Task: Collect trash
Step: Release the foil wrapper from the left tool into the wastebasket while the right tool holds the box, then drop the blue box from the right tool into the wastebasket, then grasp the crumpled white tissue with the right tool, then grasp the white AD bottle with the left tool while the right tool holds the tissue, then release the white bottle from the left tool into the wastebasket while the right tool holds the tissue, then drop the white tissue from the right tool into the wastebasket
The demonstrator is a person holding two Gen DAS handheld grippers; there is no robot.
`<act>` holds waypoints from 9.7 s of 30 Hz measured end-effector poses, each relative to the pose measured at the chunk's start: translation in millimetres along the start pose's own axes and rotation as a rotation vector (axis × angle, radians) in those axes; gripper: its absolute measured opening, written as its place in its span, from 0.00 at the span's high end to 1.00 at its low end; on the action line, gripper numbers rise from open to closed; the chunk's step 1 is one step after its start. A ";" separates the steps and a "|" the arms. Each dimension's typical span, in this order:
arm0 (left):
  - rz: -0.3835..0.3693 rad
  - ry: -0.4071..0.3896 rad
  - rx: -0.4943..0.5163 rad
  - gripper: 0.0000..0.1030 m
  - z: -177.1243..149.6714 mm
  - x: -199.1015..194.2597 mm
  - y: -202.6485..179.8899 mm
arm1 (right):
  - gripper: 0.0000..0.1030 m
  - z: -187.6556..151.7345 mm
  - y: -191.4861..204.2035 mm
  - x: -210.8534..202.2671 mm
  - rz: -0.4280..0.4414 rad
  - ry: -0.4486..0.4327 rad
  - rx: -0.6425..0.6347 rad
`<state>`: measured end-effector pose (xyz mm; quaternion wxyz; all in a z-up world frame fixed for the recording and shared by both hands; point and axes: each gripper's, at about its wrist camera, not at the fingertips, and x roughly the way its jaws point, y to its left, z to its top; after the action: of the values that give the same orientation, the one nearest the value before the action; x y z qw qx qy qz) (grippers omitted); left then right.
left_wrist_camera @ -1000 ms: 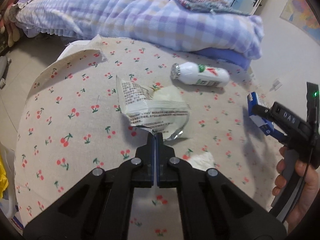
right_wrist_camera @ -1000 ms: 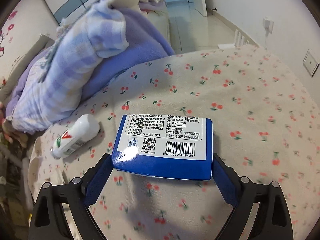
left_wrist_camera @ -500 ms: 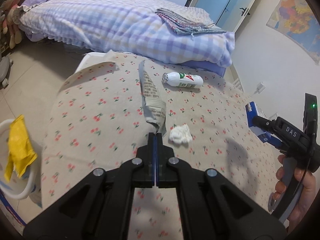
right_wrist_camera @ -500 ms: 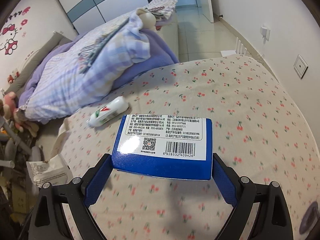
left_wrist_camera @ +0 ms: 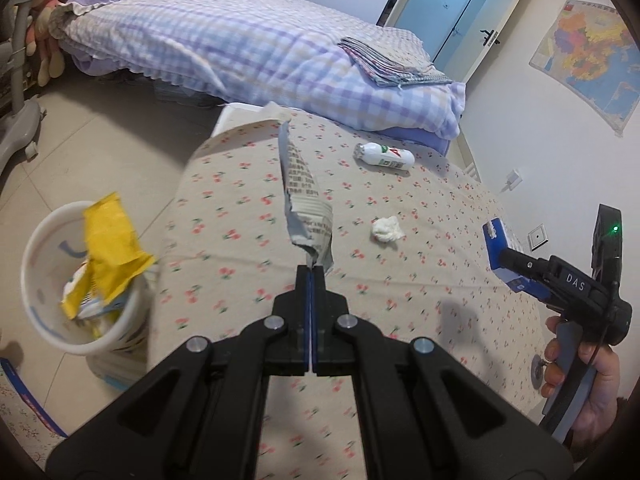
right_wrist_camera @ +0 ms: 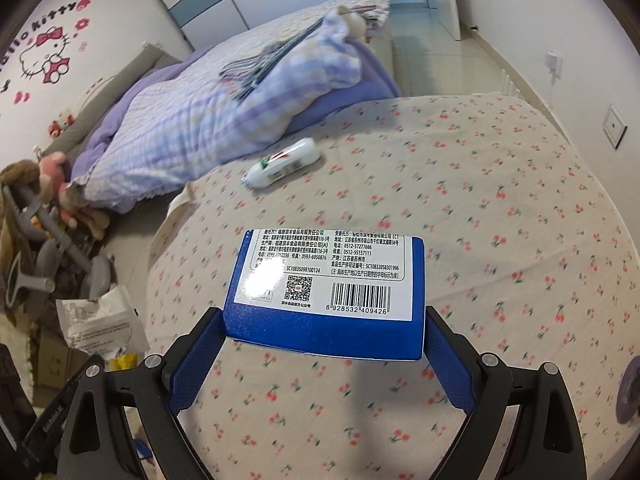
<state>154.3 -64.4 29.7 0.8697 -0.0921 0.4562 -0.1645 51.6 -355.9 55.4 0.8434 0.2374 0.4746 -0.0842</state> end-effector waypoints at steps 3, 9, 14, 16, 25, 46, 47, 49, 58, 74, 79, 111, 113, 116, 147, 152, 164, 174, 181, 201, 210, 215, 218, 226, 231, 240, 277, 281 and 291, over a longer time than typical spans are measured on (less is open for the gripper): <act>-0.004 0.007 -0.035 1.00 -5.0 -10.8 18.7 | 0.07 -9.0 10.3 4.8 0.036 0.030 -0.007; 0.020 -0.026 -0.067 1.00 -7.9 -37.3 50.3 | 0.07 -24.0 49.8 6.6 0.114 0.065 -0.083; 0.077 -0.036 -0.066 1.00 -15.3 -51.1 77.5 | 0.07 -35.5 87.3 17.1 0.151 0.097 -0.156; 0.106 -0.034 -0.072 1.00 -19.0 -54.8 90.8 | 0.07 -40.1 102.1 22.2 0.158 0.111 -0.186; 0.240 -0.012 -0.147 1.00 -24.0 -60.3 153.5 | 0.07 -55.3 157.7 42.7 0.197 0.155 -0.281; 0.442 0.045 -0.280 0.26 -27.8 -54.5 233.6 | 0.07 -88.6 258.8 88.1 0.272 0.228 -0.387; 0.449 0.052 -0.285 0.22 -29.3 -54.6 235.8 | 0.07 -89.6 264.2 90.6 0.278 0.230 -0.390; 0.514 0.072 -0.282 0.18 -35.1 -58.3 241.1 | 0.07 -92.4 274.9 95.6 0.286 0.233 -0.396; 0.618 0.117 -0.316 0.13 -39.9 -63.5 259.1 | 0.07 -105.4 325.3 127.4 0.309 0.247 -0.420; 0.662 0.093 -0.377 0.13 -38.9 -77.5 276.0 | 0.05 -121.2 370.2 156.4 0.383 0.246 -0.504; 0.658 0.100 -0.386 0.13 -39.7 -77.5 278.0 | 0.01 -120.3 372.7 152.6 0.404 0.250 -0.495; 0.501 0.120 -0.326 0.02 -35.0 -59.4 238.2 | 0.01 -31.9 178.7 105.1 0.045 0.106 -0.332; 0.483 0.119 -0.317 0.02 -31.2 -56.0 230.7 | 0.01 -21.7 157.5 112.6 0.003 0.111 -0.279; 0.461 0.115 -0.309 0.02 -26.1 -50.9 219.2 | 0.01 -10.4 130.9 122.1 -0.043 0.107 -0.221; 0.327 0.126 -0.159 0.02 -3.3 -3.0 104.1 | 0.75 18.0 71.9 137.8 -0.117 0.066 -0.137; 0.286 0.111 -0.122 0.02 2.4 0.5 79.6 | 0.75 21.5 52.3 106.6 -0.081 0.039 -0.117; 0.193 0.140 0.148 0.02 48.9 58.5 -37.8 | 0.75 49.9 -45.2 43.0 -0.082 -0.023 0.004; 0.198 0.176 0.473 0.13 108.6 175.9 -154.2 | 0.75 51.6 -117.9 14.0 -0.092 -0.005 0.059; 0.202 0.207 0.562 0.27 132.9 245.5 -192.5 | 0.75 52.0 -119.2 12.1 -0.084 -0.008 0.017; 0.121 0.235 0.418 0.61 111.6 235.4 -163.4 | 0.75 53.3 -132.7 34.8 -0.086 0.061 0.064; 0.076 0.224 0.397 0.61 50.1 153.4 -141.0 | 0.75 44.4 -123.0 5.4 -0.005 0.024 0.090; 0.043 0.209 0.392 0.61 31.4 115.2 -128.2 | 0.75 34.8 -103.3 -3.7 0.040 0.023 0.074; 0.026 0.192 0.378 0.61 16.0 84.0 -118.0 | 0.75 27.5 -84.1 -5.2 0.054 0.029 0.034; 0.004 0.148 0.292 0.61 -5.1 23.1 -62.1 | 0.75 9.1 -19.7 -1.8 0.083 0.041 -0.115; 0.030 0.117 0.186 0.61 -6.1 -2.7 -8.1 | 0.75 -4.2 22.2 3.7 0.130 0.065 -0.179; 0.113 0.069 0.009 0.61 -14.5 -41.2 93.7 | 0.75 -32.5 106.0 20.4 0.188 0.110 -0.300; 0.366 0.145 -0.200 0.19 -24.5 -48.6 247.1 | 0.75 -100.7 309.7 108.1 0.325 0.247 -0.451; 0.395 0.173 -0.224 0.19 -29.1 -50.9 254.8 | 0.75 -104.3 326.4 123.4 0.331 0.262 -0.459; 0.451 0.163 -0.235 0.02 -29.4 -56.5 259.6 | 0.64 -110.2 341.1 165.5 0.406 0.324 -0.391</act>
<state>152.6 197.3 -24.3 0.8281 -0.0751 0.5496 0.0807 181.7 8.7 -22.5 0.7861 0.1712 0.5527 0.2175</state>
